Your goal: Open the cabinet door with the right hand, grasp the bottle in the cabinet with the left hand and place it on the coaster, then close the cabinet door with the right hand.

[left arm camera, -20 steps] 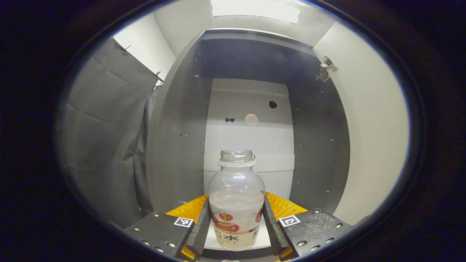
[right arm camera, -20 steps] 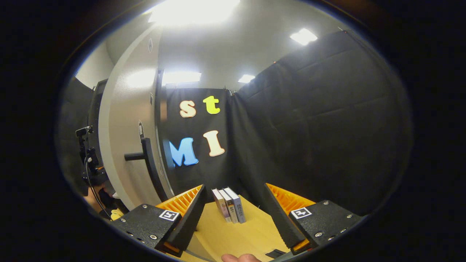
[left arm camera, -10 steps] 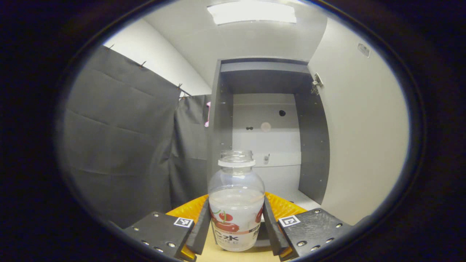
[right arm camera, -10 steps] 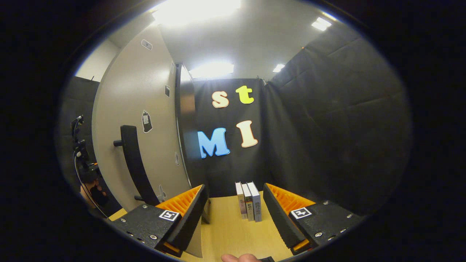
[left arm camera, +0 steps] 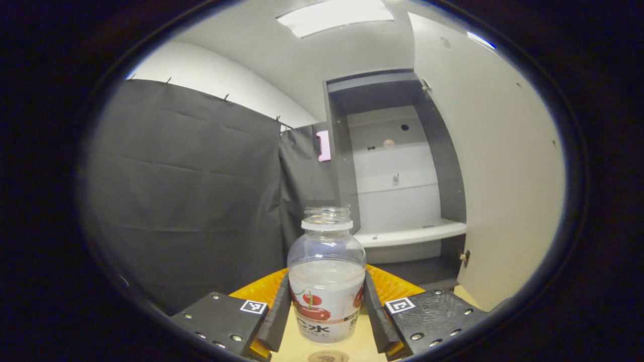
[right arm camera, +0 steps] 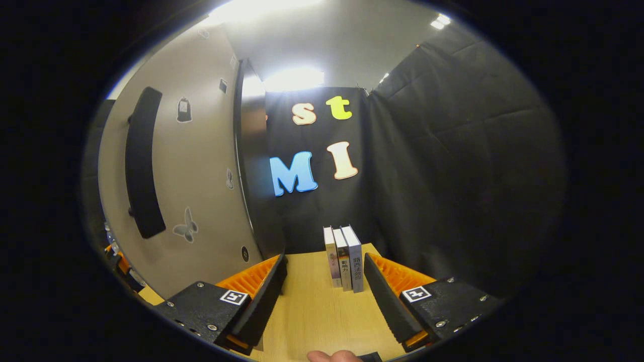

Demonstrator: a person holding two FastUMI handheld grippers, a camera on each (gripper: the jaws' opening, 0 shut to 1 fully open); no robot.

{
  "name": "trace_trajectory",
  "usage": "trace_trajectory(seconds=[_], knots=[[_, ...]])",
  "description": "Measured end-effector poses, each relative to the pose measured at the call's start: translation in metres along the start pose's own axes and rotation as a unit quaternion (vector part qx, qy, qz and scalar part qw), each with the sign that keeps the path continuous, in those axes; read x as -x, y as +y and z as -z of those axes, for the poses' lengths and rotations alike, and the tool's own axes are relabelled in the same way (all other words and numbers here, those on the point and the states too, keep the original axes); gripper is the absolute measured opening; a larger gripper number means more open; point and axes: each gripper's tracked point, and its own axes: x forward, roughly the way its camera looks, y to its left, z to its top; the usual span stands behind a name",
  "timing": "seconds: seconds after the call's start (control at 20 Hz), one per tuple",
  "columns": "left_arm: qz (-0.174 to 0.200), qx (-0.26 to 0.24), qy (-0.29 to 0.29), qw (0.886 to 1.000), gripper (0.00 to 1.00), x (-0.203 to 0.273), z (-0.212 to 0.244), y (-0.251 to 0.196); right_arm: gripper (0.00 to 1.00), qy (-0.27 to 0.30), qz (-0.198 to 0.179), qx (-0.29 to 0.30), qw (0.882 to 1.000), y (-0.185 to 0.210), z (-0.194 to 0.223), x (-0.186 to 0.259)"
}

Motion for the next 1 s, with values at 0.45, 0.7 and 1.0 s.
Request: trace_trajectory(seconds=[0.45, 0.7, 1.0], knots=[[-0.035, 0.014, 0.011, 0.999, 0.76, -0.022, 0.05, 0.016, 0.96, 0.089, -0.02, 0.093, 0.992, 0.007, 0.102, 0.014], [-0.053, 0.045, 0.029, 0.997, 0.76, -0.032, 0.054, 0.028, 0.95, 0.111, -0.027, 0.101, 0.988, 0.018, 0.121, 0.022], [-0.04, 0.042, 0.028, 0.998, 0.71, -0.034, 0.06, 0.024, 0.95, 0.126, -0.042, 0.108, 0.985, 0.032, 0.139, 0.03]])
